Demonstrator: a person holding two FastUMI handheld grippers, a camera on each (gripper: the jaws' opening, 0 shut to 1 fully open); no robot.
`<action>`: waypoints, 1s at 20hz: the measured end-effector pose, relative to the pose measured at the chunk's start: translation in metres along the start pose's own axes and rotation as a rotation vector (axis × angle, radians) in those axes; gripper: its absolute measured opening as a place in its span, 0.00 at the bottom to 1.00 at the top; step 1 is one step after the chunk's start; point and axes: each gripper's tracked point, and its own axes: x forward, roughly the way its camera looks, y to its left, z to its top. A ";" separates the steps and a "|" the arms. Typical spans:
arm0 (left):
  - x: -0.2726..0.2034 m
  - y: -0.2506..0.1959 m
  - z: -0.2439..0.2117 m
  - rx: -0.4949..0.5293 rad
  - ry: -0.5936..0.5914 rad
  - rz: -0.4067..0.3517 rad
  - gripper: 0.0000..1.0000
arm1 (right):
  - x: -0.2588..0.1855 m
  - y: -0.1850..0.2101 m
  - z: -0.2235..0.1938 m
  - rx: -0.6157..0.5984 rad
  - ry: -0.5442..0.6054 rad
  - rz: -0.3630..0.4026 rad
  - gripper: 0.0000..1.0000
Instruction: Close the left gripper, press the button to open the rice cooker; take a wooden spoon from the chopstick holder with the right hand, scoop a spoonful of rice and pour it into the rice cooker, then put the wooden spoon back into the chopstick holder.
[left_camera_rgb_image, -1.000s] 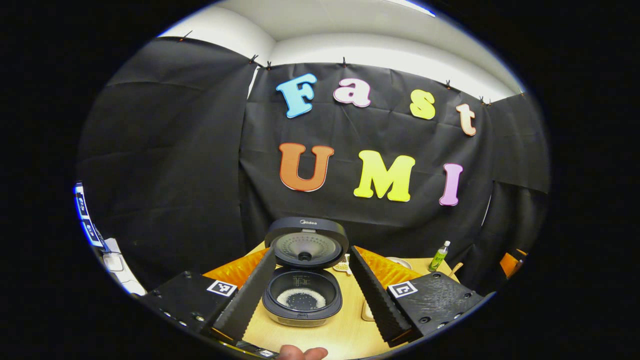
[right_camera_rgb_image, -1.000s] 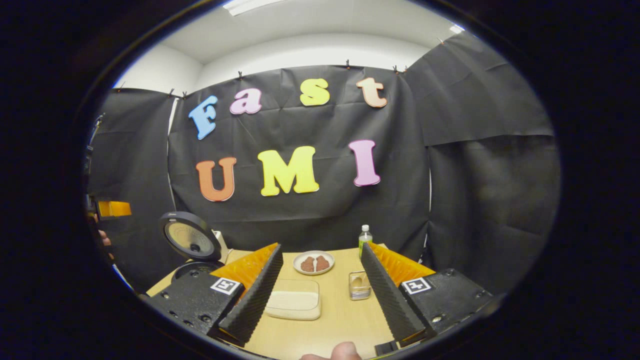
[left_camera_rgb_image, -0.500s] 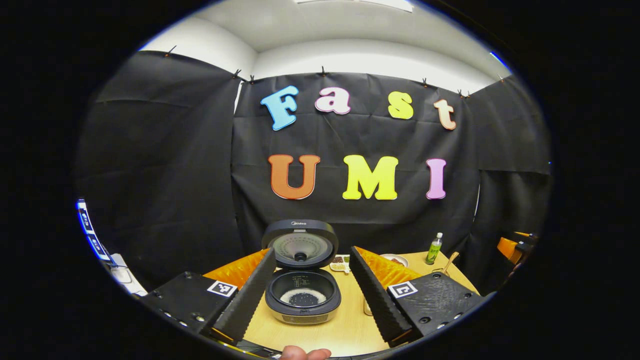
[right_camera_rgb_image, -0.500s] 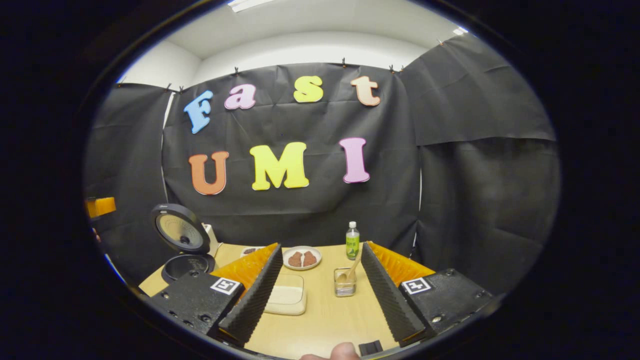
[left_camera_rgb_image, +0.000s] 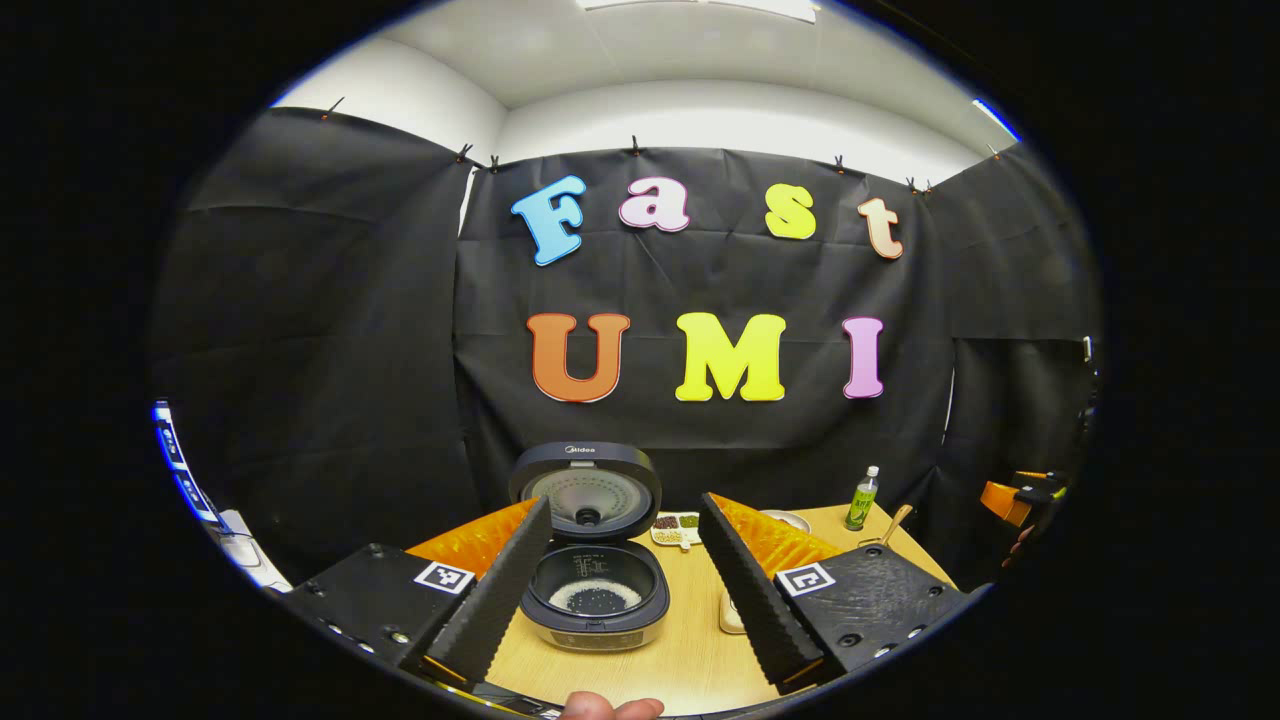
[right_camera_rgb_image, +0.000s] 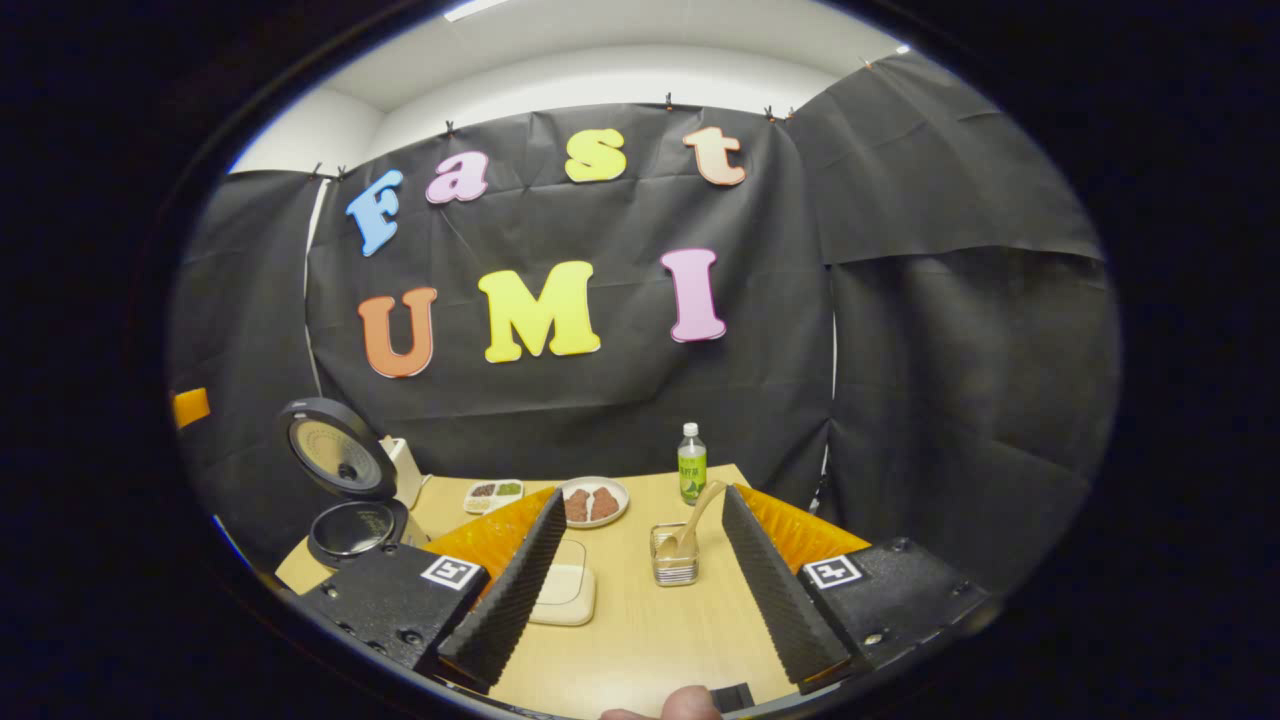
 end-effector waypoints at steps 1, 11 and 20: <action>0.004 0.001 0.001 0.009 -0.003 -0.001 0.95 | 0.008 -0.002 -0.002 0.000 0.014 0.003 1.00; 0.042 -0.021 -0.002 0.028 0.013 0.032 0.94 | 0.138 -0.032 -0.047 0.028 0.175 0.058 1.00; 0.054 -0.014 -0.013 0.023 0.061 0.162 0.94 | 0.261 -0.065 -0.125 0.082 0.334 0.076 0.98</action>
